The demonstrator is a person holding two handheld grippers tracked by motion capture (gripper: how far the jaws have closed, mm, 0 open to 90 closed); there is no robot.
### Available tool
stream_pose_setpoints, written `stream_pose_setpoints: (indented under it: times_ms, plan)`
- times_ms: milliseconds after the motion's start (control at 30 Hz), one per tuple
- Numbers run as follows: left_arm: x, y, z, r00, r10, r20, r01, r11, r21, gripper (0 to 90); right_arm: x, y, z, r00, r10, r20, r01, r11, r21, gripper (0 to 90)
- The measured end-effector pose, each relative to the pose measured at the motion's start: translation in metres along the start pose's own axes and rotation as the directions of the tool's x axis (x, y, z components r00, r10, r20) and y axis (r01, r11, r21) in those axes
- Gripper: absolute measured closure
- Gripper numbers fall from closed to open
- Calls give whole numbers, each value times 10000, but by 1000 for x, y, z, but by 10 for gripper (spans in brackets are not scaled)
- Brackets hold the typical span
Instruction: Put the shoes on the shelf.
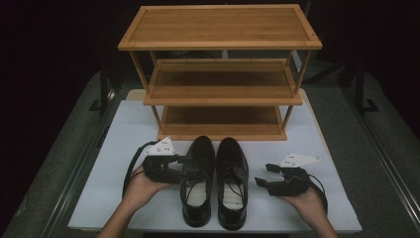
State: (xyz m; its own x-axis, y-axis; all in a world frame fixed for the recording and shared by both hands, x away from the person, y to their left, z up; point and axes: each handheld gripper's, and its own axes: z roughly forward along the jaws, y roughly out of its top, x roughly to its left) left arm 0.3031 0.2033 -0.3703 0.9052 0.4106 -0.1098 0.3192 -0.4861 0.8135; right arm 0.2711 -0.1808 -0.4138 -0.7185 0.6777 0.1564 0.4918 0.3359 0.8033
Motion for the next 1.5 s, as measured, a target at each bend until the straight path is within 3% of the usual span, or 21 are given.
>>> stream_pose_setpoints:
  times_ms: [133,200,300,433,567,633,733,833,933,1000,1100,1200,1500]
  plan:
    - [0,-3,3,9999,-26,103,25,10000,96,523,10,16,-5,9986,46,-529,-74,9985,-542,337]
    - [-2,-4,6,9999,116,76,-119,9992,375,533,16,23,-5,9967,3,-810,-63,9972,-744,337]
    - [-3,-6,7,9999,110,16,-111,9994,325,532,23,31,-3,9932,-59,-1162,-47,9958,-911,341]
    - [-3,-9,3,9999,128,-27,-127,9986,514,537,28,39,9,9900,-234,-1388,118,9965,-832,349]
    - [-4,-11,4,10000,66,-70,-62,9987,500,556,33,41,23,9900,-544,-1304,490,9978,-439,387]
    - [-4,-11,3,9999,134,-74,-130,9983,563,580,34,41,25,9909,-595,-1203,555,9978,-365,421]
    - [-6,-10,2,9995,300,-31,-298,9977,615,652,37,40,29,9838,-806,-1599,764,9966,-321,577]
    - [-8,-9,1,9992,395,-16,-393,9970,661,732,40,40,30,9825,-887,-1638,861,9960,-231,608]
    - [-10,-9,1,9985,538,-85,-531,9961,711,793,40,41,29,9789,-702,-1921,669,9975,-237,781]
    - [-11,-9,1,9983,568,-108,-559,9960,700,832,41,41,27,9802,-691,-1853,659,9976,-233,847]
    - [-13,-9,-1,9965,724,-415,-698,9957,610,863,42,41,26,9819,-722,-1749,683,9973,-286,860]
    - [-11,-9,-6,9949,488,-878,-462,9984,317,875,42,44,23,9839,-726,-1634,674,9970,-371,863]
    - [-8,-5,-13,9890,290,-1454,-305,9995,-82,880,32,47,15,9930,-437,-1101,364,9971,-676,871]
